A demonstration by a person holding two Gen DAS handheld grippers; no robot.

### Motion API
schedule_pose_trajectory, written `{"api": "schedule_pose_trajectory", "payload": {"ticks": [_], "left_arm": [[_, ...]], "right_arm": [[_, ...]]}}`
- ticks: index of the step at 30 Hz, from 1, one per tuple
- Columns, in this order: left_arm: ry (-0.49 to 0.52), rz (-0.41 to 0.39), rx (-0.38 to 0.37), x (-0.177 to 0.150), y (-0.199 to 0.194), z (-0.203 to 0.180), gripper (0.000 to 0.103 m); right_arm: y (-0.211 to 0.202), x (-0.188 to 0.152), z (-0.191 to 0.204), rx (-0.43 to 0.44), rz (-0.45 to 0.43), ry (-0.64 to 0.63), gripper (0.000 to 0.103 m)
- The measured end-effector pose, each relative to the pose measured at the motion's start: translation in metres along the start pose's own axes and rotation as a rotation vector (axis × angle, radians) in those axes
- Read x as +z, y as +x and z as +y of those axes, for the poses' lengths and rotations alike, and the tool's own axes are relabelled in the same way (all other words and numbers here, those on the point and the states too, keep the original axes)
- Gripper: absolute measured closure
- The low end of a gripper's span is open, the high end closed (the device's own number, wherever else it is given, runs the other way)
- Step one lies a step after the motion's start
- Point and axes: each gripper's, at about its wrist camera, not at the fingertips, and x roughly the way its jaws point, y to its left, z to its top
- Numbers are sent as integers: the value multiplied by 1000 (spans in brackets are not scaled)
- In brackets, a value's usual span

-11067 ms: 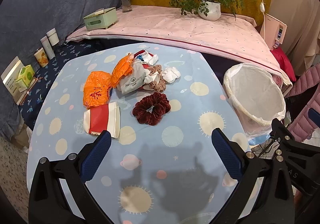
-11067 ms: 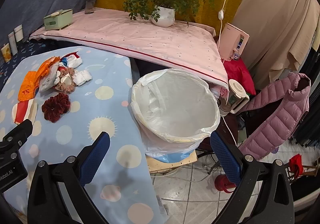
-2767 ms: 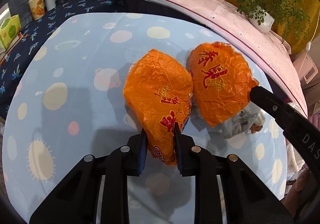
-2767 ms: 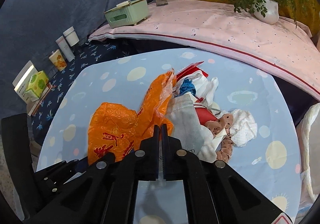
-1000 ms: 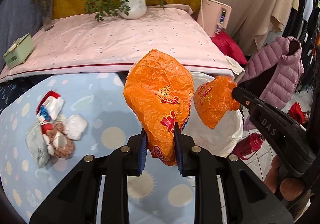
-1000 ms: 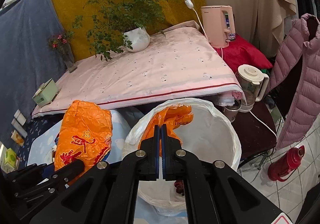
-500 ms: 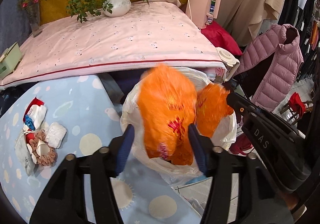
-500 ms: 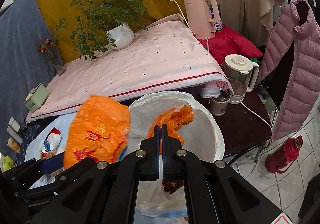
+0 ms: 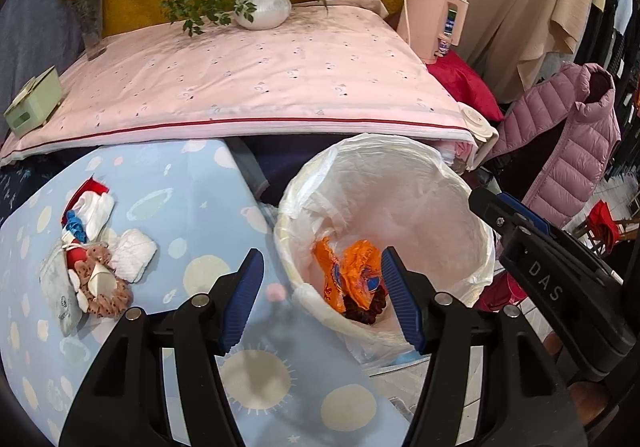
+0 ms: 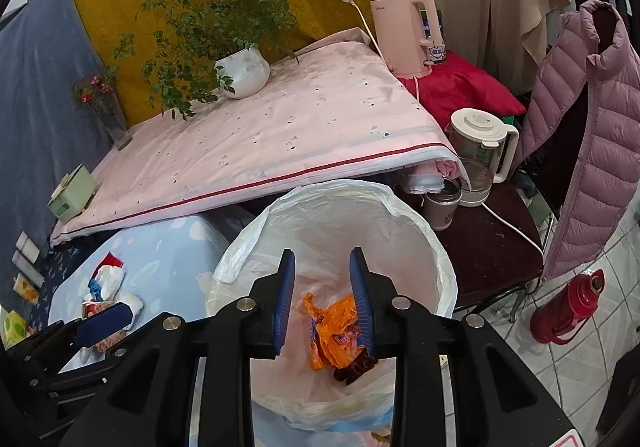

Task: Collect trash
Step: 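Carry both orange bags over the bin and open both grippers, then grasp the grey pouch with the left gripper while the right gripper grasps the brown bead string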

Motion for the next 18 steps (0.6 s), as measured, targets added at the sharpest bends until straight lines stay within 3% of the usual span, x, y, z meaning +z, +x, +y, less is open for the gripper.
{"api": "schedule_pose_trajectory", "payload": {"ticks": [14, 18], "left_arm": [[-115, -19, 72, -15, -19, 60, 45], [-158, -26, 95, -23, -25, 81, 38]], "right_arm": [[-5, -12, 54, 44, 20, -90, 67], [-5, -18, 73, 60, 32, -117, 66]]}}
